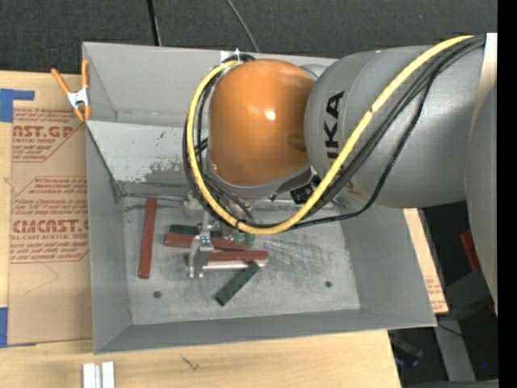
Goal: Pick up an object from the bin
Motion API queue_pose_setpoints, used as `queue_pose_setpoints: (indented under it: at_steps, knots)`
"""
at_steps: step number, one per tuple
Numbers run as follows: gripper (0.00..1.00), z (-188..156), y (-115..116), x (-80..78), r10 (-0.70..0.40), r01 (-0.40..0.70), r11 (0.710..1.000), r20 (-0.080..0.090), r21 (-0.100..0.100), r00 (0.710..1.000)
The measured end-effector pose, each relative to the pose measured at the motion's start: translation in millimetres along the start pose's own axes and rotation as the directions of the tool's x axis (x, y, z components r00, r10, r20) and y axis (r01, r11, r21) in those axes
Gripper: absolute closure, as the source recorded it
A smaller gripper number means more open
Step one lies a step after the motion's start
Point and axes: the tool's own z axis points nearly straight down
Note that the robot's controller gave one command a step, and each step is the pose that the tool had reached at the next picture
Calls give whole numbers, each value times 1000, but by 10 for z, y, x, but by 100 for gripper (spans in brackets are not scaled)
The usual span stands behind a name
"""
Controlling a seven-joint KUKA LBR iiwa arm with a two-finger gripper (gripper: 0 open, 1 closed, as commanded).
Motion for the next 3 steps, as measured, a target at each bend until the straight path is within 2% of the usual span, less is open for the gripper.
queue_pose_setpoints:
  at_steps: [1, 2, 3]
  knots:
    - [0, 722, -345, -167, 52, -52, 999, 5, -2, 999]
    - [0, 819, -1002, -658, -66, 66, 998, 0, 1, 998]
    - [0, 809, -798, -633, 76, -76, 997, 1, 0, 997]
